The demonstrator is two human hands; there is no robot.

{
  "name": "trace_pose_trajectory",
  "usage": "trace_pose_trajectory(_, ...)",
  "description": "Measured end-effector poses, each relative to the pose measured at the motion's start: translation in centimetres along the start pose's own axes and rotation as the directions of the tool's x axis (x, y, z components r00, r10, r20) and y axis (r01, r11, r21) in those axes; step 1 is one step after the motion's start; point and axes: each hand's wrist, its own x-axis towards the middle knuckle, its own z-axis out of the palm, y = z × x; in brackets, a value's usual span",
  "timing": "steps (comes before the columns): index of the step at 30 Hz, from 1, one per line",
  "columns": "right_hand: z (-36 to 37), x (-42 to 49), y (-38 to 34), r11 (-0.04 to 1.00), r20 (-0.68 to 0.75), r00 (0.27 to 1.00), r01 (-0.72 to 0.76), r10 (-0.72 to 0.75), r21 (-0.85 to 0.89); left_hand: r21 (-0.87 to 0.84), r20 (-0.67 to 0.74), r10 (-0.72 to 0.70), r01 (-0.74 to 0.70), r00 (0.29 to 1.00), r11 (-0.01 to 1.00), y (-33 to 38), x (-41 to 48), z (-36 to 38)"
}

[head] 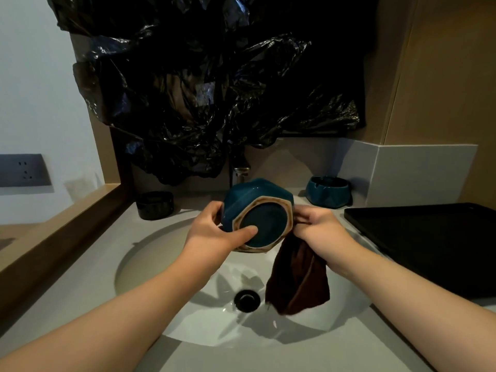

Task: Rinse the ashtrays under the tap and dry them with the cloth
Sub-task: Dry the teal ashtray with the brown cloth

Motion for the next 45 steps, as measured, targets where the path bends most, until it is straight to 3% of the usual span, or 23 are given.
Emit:
trace_pose_trajectory(4,-1.9,0.9,0.1,0.956,-0.013,0.981,-0.186,0.194,0.229,-0.131,0.01,-0.117,0.117,0.993,0.984,-0.5,0.5,-0.2)
trace_pose_trajectory(7,-2.4,0.8,-0.2,0.925,0.202,0.963,-0.234,0.179,0.298,-0.242,0.094,-0.164,0.183,0.982,0.953,-0.6,0.5,-0.3)
trace_pose_trajectory(9,-2.1,0.5,-0.4,0.94,0.342,0.927,-0.243,0.153,0.238,-0.314,0.164,-0.159,0.205,0.973,0.927,-0.4,0.2,-0.3)
trace_pose_trajectory(12,-1.3,0.1,-0.4,0.984,0.351,0.929,-0.158,0.118,0.088,-0.37,0.292,-0.113,0.221,0.95,0.903,-0.4,-0.1,-0.4)
trace_pose_trajectory(14,-1.2,0.0,-0.5,0.997,0.276,0.96,-0.061,0.049,0.036,-0.303,0.351,-0.095,0.209,0.932,0.93,-0.7,0.1,-0.5)
trace_pose_trajectory(16,-1.7,0.1,-0.7,0.979,0.186,0.981,0.082,-0.046,-0.187,-0.125,0.347,-0.077,0.128,0.935,0.984,-1.1,0.3,-0.5)
trace_pose_trajectory(18,-1.8,0.2,-1.0,0.877,0.169,0.978,0.188,-0.125,-0.442,0.07,0.302,-0.028,0.007,0.953,0.998,-1.5,0.5,-0.5)
trace_pose_trajectory(21,-1.4,-0.3,-1.5,0.747,0.217,0.946,0.323,-0.24,-0.581,0.244,0.297,0.144,-0.221,0.944,0.944,-1.5,0.2,-0.5)
trace_pose_trajectory(24,-1.3,-0.6,-1.6,0.714,0.226,0.936,0.352,-0.27,-0.606,0.36,0.278,0.246,-0.338,0.929,0.869,-1.1,-0.3,-0.5)
trace_pose_trajectory(32,-1.4,-0.7,-2.0,0.654,0.265,0.906,0.422,-0.33,-0.629,0.485,0.235,0.314,-0.391,0.92,0.782,-0.3,-0.9,-0.5)
trace_pose_trajectory(38,-4.1,-0.6,-3.2,0.681,0.285,0.948,0.303,-0.144,-0.666,0.577,0.233,0.314,-0.391,0.921,0.718,-0.1,-1.0,-0.3)
trace_pose_trajectory(42,-4.6,-0.4,-3.3,0.733,0.14,0.941,0.328,-0.307,-0.596,0.644,0.274,0.293,-0.401,0.916,0.651,0.0,-0.9,-0.3)
trace_pose_trajectory(45,-3.0,-1.1,-3.1,0.725,0.065,0.868,0.45,-0.492,-0.521,0.681,0.312,0.271,-0.413,0.911,0.605,0.0,-0.9,-0.2)
